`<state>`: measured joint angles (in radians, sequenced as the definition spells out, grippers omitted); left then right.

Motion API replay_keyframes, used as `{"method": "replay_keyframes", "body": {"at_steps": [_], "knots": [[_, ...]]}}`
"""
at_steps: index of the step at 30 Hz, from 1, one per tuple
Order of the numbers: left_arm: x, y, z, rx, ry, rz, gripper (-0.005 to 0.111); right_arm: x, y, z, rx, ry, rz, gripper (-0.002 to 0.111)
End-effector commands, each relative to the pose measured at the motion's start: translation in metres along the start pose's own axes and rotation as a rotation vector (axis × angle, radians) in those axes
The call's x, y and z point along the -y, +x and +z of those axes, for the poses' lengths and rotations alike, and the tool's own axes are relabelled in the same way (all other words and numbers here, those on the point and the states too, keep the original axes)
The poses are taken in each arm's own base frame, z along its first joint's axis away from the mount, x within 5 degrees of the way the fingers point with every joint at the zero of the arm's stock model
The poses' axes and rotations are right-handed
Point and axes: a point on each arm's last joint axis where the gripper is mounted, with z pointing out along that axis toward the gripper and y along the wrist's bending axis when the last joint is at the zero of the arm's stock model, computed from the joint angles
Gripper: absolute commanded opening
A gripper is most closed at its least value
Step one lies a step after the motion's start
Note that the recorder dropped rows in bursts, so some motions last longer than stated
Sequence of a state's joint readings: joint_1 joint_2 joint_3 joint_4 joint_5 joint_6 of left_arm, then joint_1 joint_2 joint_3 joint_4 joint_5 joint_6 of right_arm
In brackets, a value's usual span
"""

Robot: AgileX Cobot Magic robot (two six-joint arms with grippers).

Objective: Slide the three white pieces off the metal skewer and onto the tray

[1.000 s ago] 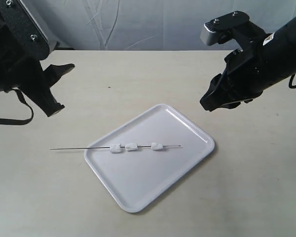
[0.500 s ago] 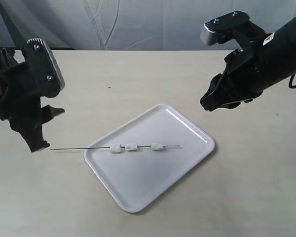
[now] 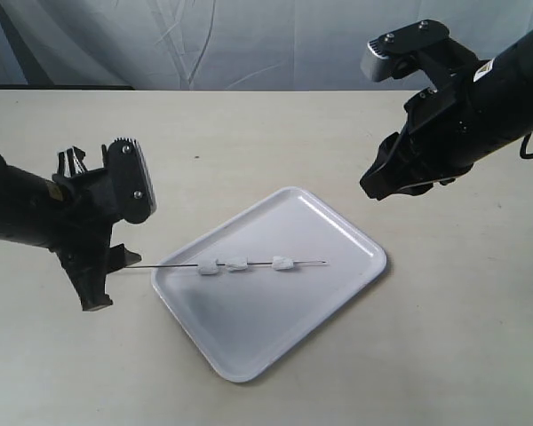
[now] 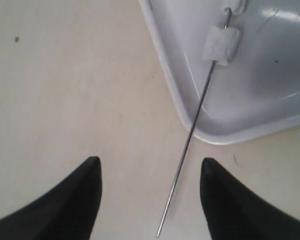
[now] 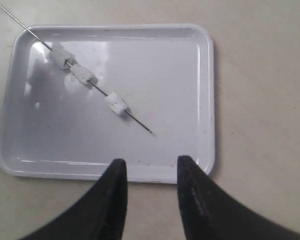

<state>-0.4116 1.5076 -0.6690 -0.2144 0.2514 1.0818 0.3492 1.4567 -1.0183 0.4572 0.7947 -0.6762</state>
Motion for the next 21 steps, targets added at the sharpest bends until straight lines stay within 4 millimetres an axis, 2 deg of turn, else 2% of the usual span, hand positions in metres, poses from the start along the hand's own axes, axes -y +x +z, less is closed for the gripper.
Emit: {"method": "replay_keyframes", "body": {"at_steps": [1,5,13,17,21], "knots": [[0.003,0.000,0.019,-0.038,0.058,0.002,0.056,0.000,-0.002,0.000,0.014,0.003,-0.001,0.033],[0.005,0.002,0.031,-0.114,0.161,0.059,0.054,0.001,-0.003,0.000,0.024,0.011,-0.001,0.033],[0.000,0.002,0.039,-0.145,0.176,0.146,0.054,0.001,-0.003,0.000,0.024,0.011,-0.001,0.033],[0.004,0.005,0.049,-0.163,0.203,0.136,0.054,0.001,-0.003,0.000,0.024,0.011,-0.001,0.033],[0.004,0.006,0.051,-0.162,0.202,0.133,0.054,0.002,-0.004,0.000,0.033,0.018,-0.001,0.033]]}}
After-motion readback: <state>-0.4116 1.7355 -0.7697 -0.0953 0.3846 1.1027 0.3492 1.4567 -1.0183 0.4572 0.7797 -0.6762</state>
